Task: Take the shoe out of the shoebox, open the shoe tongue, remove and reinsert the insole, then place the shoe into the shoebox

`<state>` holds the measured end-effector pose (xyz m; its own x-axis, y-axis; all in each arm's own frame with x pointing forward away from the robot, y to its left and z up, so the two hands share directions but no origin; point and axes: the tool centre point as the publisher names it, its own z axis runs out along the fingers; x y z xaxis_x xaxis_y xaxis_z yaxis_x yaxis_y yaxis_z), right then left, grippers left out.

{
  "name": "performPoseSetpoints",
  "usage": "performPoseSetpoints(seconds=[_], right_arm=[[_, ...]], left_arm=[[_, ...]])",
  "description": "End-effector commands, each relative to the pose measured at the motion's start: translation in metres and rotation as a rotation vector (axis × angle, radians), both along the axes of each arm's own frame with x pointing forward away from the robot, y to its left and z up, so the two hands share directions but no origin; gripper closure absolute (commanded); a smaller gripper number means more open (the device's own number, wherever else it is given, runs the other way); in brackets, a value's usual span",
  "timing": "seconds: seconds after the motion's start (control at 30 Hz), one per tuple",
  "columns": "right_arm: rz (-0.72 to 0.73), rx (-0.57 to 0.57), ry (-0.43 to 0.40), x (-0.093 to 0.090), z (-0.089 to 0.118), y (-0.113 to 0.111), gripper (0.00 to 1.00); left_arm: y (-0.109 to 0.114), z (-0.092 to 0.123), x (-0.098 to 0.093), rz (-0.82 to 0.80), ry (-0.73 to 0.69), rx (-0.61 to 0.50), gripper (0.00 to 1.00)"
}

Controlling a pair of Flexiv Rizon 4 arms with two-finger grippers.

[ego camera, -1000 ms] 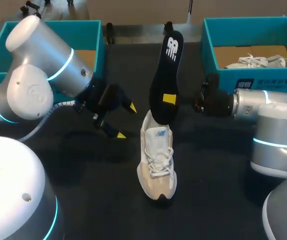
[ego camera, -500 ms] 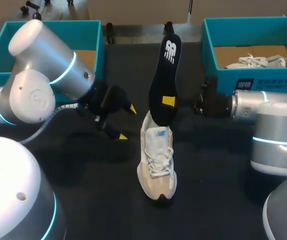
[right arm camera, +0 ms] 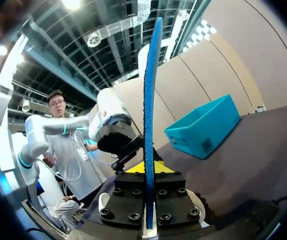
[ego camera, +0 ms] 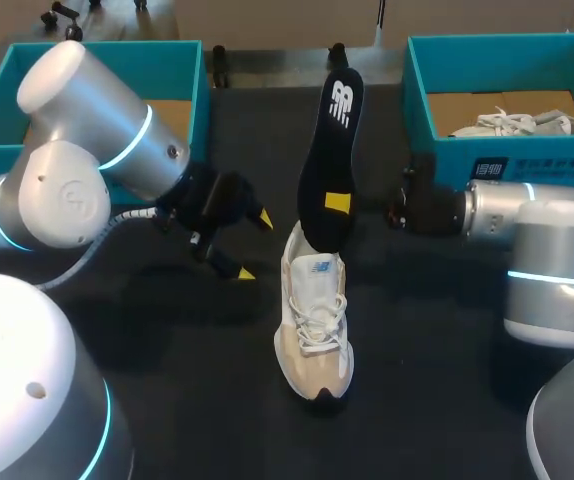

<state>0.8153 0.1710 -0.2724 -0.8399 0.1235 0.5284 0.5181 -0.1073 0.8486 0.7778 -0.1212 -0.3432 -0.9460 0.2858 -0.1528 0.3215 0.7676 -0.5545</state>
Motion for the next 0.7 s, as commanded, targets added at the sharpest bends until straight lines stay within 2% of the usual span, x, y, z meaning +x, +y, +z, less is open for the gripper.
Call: performPoseSetpoints(seconds=[0.03, 0.43, 0.7], right_arm=[[-0.003, -0.017, 0.004, -0.001, -0.003, 0.003, 1.0], [0.062, -0.034, 0.006, 0.002, -0.015, 0.02, 1.0], [0.084, -0.017, 0.002, -0.005, -0.027, 0.02, 1.0]], left_arm=[[0.0, 0.0, -0.001, 0.0, -0.002, 0.004, 0.0], [0.0, 0.0, -0.001, 0.0, -0.002, 0.004, 0.0], [0.0, 0.0, -0.001, 0.0, -0.002, 0.004, 0.0]])
